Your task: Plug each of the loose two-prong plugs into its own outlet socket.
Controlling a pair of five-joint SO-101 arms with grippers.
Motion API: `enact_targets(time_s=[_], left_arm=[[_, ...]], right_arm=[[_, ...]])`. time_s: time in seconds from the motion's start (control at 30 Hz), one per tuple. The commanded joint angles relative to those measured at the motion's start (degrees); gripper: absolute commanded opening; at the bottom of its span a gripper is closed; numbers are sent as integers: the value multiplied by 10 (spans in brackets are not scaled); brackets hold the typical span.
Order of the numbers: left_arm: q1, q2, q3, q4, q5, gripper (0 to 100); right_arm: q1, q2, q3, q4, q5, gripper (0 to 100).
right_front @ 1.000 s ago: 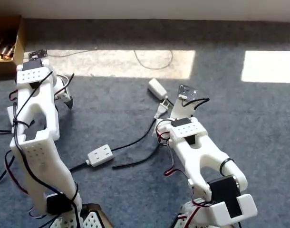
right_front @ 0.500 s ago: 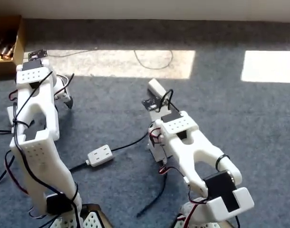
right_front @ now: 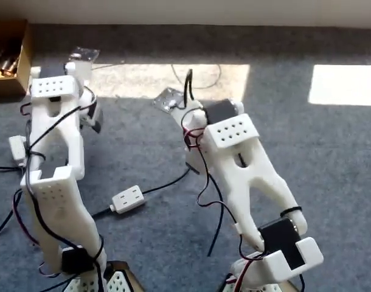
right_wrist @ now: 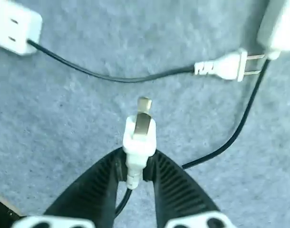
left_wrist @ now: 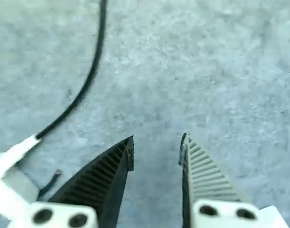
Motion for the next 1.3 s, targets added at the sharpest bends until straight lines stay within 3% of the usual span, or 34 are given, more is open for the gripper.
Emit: enact_targets(time_s=[0.0, 0.1, 0.27, 0.6, 0.7, 0.93, 1.07, 1.27], left_arm=[[-54, -81, -141, 79, -42, 175], [-98, -162, -116, 79, -72, 175], [-124, -320, 99, 62, -149, 179], [-138, -788, 812, -349, -220, 261], [-119, -921, 946, -401, -220, 281], [-108, -1082, 961, -305, -171, 284], [-66, -1069, 920, -251, -123, 282], [66, -1075, 873, -196, -14, 285]], right_arm=[[-46, 25, -168, 55, -17, 5], [-94, 71, -203, 43, -65, 5], [-156, 126, -203, -68, -113, 5], [-169, 142, -167, -195, -153, 5], [-171, 139, -73, -278, -161, 5], [-111, -37, 230, -495, -212, 5], [-114, -257, 403, -538, -222, 5], [-143, -466, 628, -548, -220, 5]])
